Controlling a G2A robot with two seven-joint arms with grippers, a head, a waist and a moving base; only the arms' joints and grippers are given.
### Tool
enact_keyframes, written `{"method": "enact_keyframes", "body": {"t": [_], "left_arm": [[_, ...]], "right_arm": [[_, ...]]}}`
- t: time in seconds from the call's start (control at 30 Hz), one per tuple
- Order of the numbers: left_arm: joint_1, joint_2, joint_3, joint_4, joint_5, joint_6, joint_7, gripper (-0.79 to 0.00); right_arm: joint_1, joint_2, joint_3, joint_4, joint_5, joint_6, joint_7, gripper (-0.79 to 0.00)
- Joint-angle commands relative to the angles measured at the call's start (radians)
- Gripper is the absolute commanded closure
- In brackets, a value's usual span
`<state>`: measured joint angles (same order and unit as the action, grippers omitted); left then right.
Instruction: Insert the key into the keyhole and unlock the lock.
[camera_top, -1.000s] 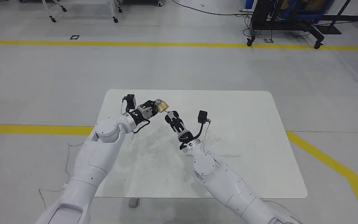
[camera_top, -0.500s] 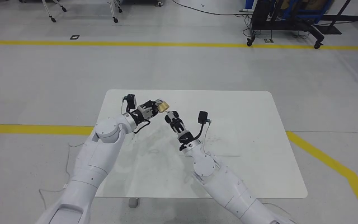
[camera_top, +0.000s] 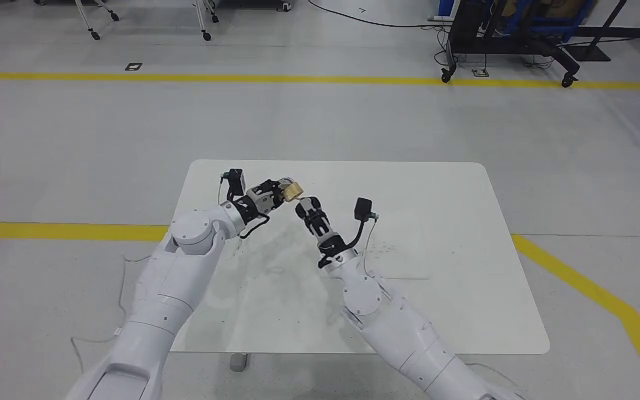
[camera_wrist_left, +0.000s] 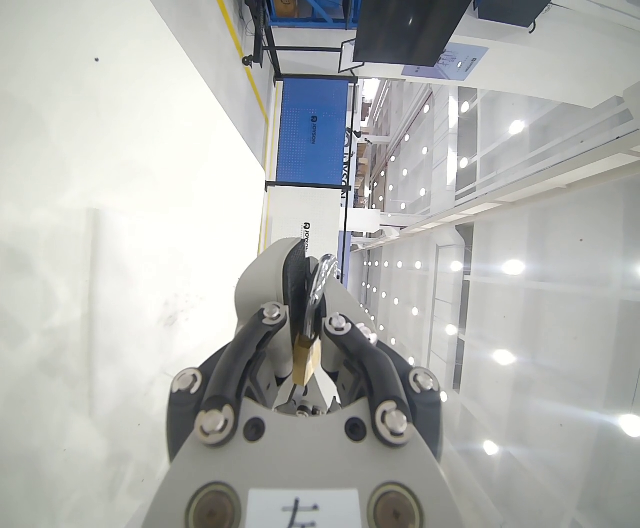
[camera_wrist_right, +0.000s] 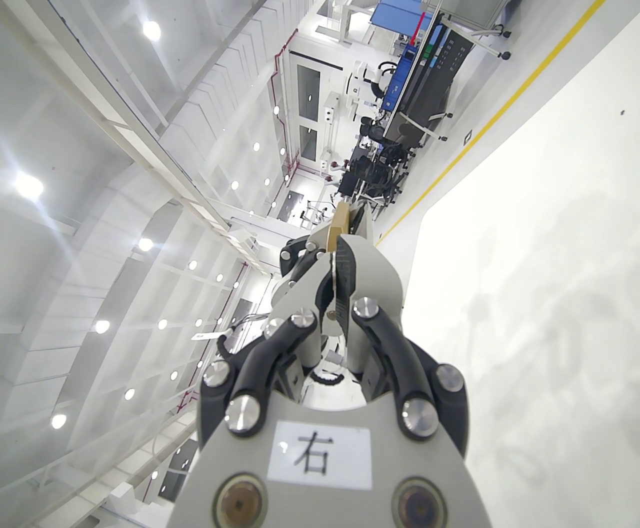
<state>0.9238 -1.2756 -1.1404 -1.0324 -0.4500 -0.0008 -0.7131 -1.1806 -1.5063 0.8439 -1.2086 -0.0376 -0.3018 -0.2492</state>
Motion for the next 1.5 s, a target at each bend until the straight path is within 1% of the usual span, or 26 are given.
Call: {"method": "enact_keyframes", "body": {"t": [0.0,0.27,0.8,0.87,0.97,1.0,1.07,1.1,1.2,1.3,1.47], "left_arm": [[0.0,-0.001,0.0,0.001,-0.001,0.0,0.003,0.0],[0.001,-0.002,-0.002,0.003,-0.005,0.003,0.005,0.0],[0.0,-0.005,-0.009,0.009,-0.019,0.011,0.006,0.0],[-0.001,-0.005,-0.01,0.01,-0.017,0.012,0.007,0.0],[-0.003,-0.004,-0.009,0.011,-0.006,0.023,-0.003,0.0],[-0.004,-0.003,-0.008,0.011,-0.001,0.029,-0.013,0.0],[-0.006,-0.003,-0.006,0.012,0.003,0.038,-0.027,0.0],[-0.008,-0.003,-0.003,0.014,0.0,0.05,-0.044,0.0],[-0.017,-0.004,0.005,0.024,0.001,0.073,-0.076,0.0],[-0.025,-0.005,0.011,0.035,0.005,0.077,-0.083,0.0],[-0.033,-0.007,0.013,0.048,0.0,0.074,-0.088,0.0]], "right_arm": [[0.0,-0.004,-0.001,0.002,-0.008,0.009,-0.011,0.0],[0.002,-0.02,-0.003,0.01,-0.026,0.019,-0.038,0.0],[-0.013,-0.036,-0.007,0.014,-0.076,0.003,0.031,0.0],[-0.011,-0.033,0.0,0.015,-0.137,-0.02,0.016,0.0],[-0.019,-0.025,0.021,0.011,-0.247,-0.055,-0.046,0.0],[-0.024,-0.021,0.033,0.007,-0.301,-0.051,-0.083,0.0],[-0.031,-0.017,0.043,-0.002,-0.358,-0.046,-0.113,0.0],[-0.033,-0.014,0.051,-0.005,-0.419,-0.027,-0.137,0.0],[-0.037,-0.008,0.058,-0.007,-0.521,0.015,-0.155,0.0],[-0.042,-0.008,0.058,-0.007,-0.568,0.045,-0.162,0.0],[-0.045,-0.013,0.06,0.001,-0.601,0.074,-0.177,0.0]]}}
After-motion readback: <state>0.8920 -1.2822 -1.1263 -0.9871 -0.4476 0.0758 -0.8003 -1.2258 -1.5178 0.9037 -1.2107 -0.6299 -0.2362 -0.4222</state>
